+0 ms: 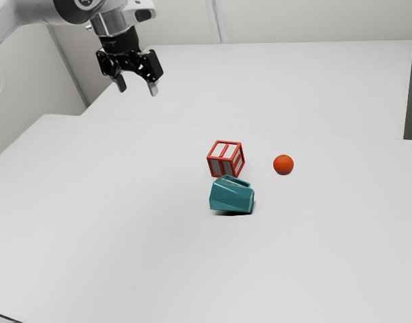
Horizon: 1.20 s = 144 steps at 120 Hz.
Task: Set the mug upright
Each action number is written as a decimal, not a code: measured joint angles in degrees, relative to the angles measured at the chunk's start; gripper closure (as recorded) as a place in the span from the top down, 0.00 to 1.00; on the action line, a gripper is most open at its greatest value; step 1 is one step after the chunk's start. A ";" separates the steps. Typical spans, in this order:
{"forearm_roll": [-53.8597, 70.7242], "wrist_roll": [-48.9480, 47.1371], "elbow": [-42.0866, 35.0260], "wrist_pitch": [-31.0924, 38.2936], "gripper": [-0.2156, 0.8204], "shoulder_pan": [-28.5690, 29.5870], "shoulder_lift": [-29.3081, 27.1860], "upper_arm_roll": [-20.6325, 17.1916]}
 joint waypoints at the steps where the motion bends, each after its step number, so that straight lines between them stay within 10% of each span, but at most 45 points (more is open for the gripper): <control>1: 0.00 0.00 0.00 -0.03 0.79 -0.03 -0.06 -0.01; 32: -0.20 0.10 -1.47 -0.39 0.79 0.28 -1.24 0.08; 92: -19.97 3.46 -28.87 14.31 0.79 2.30 -8.36 -0.22; 144: -38.63 20.06 -36.31 28.45 0.79 7.48 1.25 -0.23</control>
